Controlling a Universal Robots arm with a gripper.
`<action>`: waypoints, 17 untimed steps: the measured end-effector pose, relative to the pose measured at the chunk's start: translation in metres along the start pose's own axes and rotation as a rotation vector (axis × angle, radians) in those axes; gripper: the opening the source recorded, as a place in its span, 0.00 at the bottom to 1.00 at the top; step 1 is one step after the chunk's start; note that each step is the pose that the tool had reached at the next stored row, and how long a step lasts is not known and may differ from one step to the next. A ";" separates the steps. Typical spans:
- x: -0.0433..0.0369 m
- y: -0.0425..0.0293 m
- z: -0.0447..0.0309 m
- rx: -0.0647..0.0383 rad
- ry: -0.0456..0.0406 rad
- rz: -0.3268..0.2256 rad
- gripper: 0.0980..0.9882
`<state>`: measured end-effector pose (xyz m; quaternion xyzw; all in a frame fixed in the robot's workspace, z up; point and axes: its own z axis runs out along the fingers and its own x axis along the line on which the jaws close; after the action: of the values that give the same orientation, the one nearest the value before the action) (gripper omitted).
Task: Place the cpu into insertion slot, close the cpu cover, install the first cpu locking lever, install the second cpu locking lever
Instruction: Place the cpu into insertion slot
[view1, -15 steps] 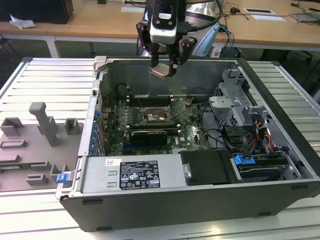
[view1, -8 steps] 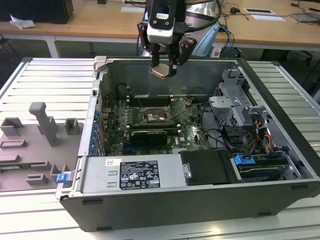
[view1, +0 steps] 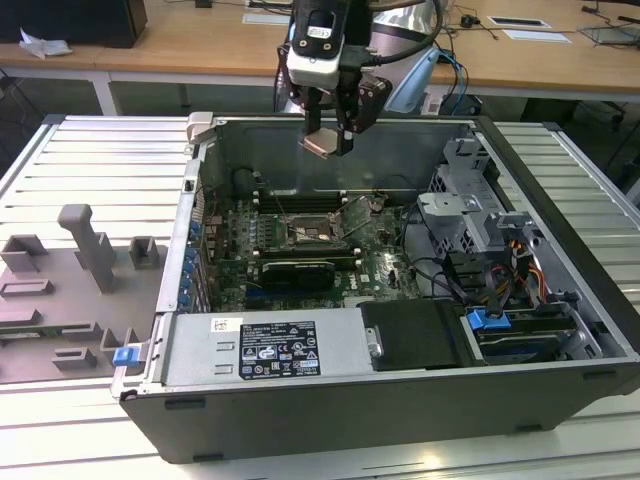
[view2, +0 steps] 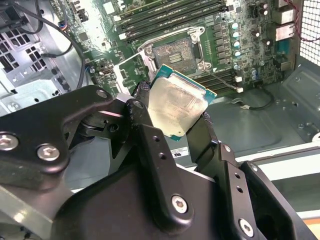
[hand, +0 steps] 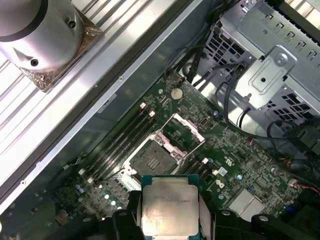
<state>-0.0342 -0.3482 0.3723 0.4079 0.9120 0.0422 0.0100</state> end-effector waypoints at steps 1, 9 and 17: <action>0.0000 0.0000 0.0000 0.000 -0.0004 0.004 0.50; 0.0000 0.0000 0.0003 -0.001 -0.0052 0.061 0.50; 0.0000 -0.0001 0.0007 -0.002 -0.0142 0.158 0.50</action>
<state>-0.0342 -0.3482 0.3716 0.4788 0.8769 0.0408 0.0135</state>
